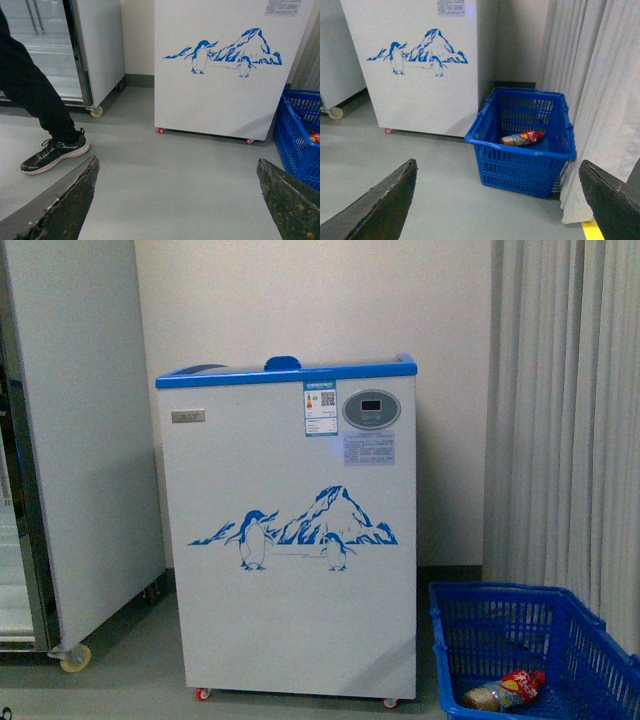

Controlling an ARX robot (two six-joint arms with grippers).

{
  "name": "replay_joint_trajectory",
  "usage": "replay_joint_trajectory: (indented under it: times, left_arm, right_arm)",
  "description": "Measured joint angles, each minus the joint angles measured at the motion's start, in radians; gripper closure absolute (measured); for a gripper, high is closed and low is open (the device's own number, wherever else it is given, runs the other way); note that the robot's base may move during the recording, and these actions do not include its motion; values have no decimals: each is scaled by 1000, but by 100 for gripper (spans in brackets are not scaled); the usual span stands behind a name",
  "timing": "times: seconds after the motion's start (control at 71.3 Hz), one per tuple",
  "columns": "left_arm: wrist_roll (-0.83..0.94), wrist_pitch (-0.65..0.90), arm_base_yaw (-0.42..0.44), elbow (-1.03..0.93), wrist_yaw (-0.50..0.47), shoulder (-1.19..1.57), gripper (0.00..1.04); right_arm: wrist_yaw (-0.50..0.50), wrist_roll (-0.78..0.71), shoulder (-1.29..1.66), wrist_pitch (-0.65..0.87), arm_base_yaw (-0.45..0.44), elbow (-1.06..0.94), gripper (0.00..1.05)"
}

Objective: Put drink in fridge

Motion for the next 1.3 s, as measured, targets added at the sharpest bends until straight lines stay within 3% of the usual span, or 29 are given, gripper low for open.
replay_joint_trajectory:
  times: [1.304]
  left_arm:
    - [0,0,0,0,0,0,8]
  right_arm:
    - [0,0,0,0,0,0,8]
